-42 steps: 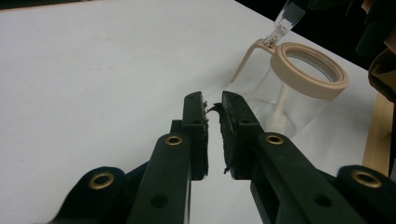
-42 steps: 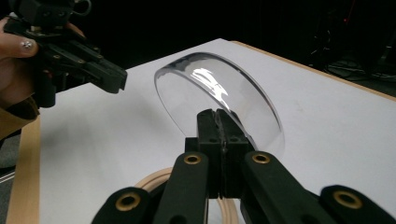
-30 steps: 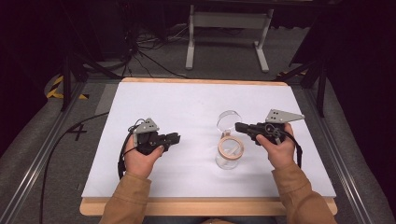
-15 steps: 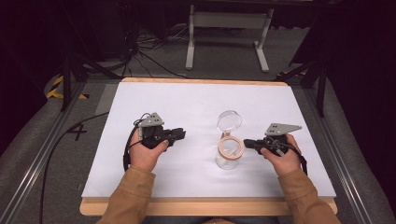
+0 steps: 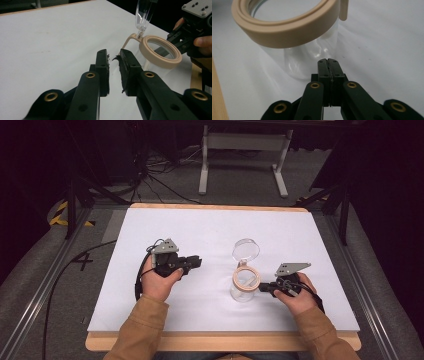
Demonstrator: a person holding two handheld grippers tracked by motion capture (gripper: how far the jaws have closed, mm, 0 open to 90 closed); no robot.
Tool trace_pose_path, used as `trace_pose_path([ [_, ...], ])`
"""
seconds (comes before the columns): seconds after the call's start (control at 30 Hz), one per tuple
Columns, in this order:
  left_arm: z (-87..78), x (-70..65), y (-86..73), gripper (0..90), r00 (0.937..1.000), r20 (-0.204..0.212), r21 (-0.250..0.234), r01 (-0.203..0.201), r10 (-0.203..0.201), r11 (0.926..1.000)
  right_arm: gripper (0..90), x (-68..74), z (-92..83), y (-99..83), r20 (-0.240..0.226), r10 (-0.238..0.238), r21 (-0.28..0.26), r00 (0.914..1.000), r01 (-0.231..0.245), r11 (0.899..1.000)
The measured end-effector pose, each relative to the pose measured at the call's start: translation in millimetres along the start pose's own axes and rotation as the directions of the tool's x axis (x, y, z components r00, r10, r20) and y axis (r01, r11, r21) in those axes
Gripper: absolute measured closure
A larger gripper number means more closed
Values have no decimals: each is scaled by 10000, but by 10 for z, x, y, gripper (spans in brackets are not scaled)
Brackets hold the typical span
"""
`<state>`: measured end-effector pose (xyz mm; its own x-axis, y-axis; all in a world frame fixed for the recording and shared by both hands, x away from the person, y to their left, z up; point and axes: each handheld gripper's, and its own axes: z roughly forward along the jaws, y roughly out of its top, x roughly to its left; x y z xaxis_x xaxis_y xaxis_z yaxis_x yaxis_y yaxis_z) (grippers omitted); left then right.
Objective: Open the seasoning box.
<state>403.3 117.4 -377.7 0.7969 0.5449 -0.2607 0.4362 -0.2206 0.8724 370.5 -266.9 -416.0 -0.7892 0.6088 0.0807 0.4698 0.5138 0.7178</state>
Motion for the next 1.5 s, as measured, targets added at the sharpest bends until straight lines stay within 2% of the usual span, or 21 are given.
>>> trace_pose_path([
  [0.2,-17,3,-5,779,10000,-15,-58,6,-6,10000,900,28,2,-16,-233,-43,126,9997,46,9999],
  [0.27,-33,6,-5,777,10000,10,-109,41,-41,9999,900,7,-30,-1,-312,-66,-35,9995,65,10000],
  [0.37,-78,23,-2,763,9999,-106,-45,76,-76,10000,900,-90,-204,52,171,-4,-559,9999,14,9984],
  [0.47,-152,39,9,716,9998,-222,254,25,-19,9997,900,-236,-448,80,592,258,-1354,9979,-176,9906],
  [0.53,-191,43,20,705,9997,-228,320,-2,10,9995,900,-294,-519,65,766,275,-1489,9967,-159,9887],
  [0.57,-215,43,27,694,9996,-273,526,-79,94,9986,900,-341,-556,46,927,286,-1497,9953,-145,9886],
  [0.63,-237,44,25,670,9982,-534,803,-228,271,9965,886,-441,-619,5,1098,476,-1516,9928,-306,9880],
  [0.67,-237,44,25,657,9982,-534,803,-228,271,9965,886,-441,-619,5,1098,476,-1516,9928,-306,9880],
  [0.7,-245,54,15,657,9965,-755,1014,-276,353,9945,868,-476,-640,-12,1186,593,-1574,9912,-402,9867],
  [0.83,-260,152,-32,611,9926,-1181,1502,-93,273,9886,781,-674,-778,-120,1608,1317,-1734,9782,-1034,9794],
  [0.9,-272,195,-59,606,9897,-1428,1487,148,67,9888,744,-758,-818,-179,1696,1798,-1856,9690,-1478,9715],
  [0.93,-290,236,-69,605,9877,-1562,1491,149,87,9887,712,-800,-829,-210,1741,1966,-1911,9649,-1627,9680],
  [1.0,-328,305,-99,594,9826,-1849,1504,459,-176,9876,634,-884,-814,-270,1820,2245,-1952,9573,-1886,9625],
  [1.03,-348,354,-124,588,9776,-2092,1589,580,-237,9856,604,-928,-794,-302,1865,2288,-1839,9555,-1948,9634],
  [1.07,-354,378,-144,576,9752,-2177,1644,780,-409,9833,577,-978,-769,-339,2114,2155,-1597,9533,-1839,9699],
  [1.17,-349,505,-245,519,9596,-2741,1812,1163,-635,9765,525,-1057,-712,-411,2698,1965,-1166,9426,-1706,9784],
  [1.23,-330,573,-314,470,9470,-3127,1713,1318,-730,9764,509,-1100,-672,-453,2925,2002,-1121,9351,-1744,9783],
  [1.27,-314,603,-351,443,9379,-3352,1499,1470,-896,9777,493,-1117,-648,-474,2970,2125,-1143,9309,-1863,9758],
  [1.3,-306,629,-372,415,9315,-3504,1435,1566,-978,9772,485,-1141,-620,-496,3057,2091,-1105,9289,-1835,9768],
  [1.37,-282,688,-431,397,9217,-3653,1274,1883,-1304,9738,471,-1168,-574,-532,3147,2203,-966,9233,-1997,9751],
  [1.5,-252,706,-466,382,9196,-3682,1321,1976,-1370,9713,460,-1182,-521,-581,3256,2620,-1089,9085,-2393,9648],
])
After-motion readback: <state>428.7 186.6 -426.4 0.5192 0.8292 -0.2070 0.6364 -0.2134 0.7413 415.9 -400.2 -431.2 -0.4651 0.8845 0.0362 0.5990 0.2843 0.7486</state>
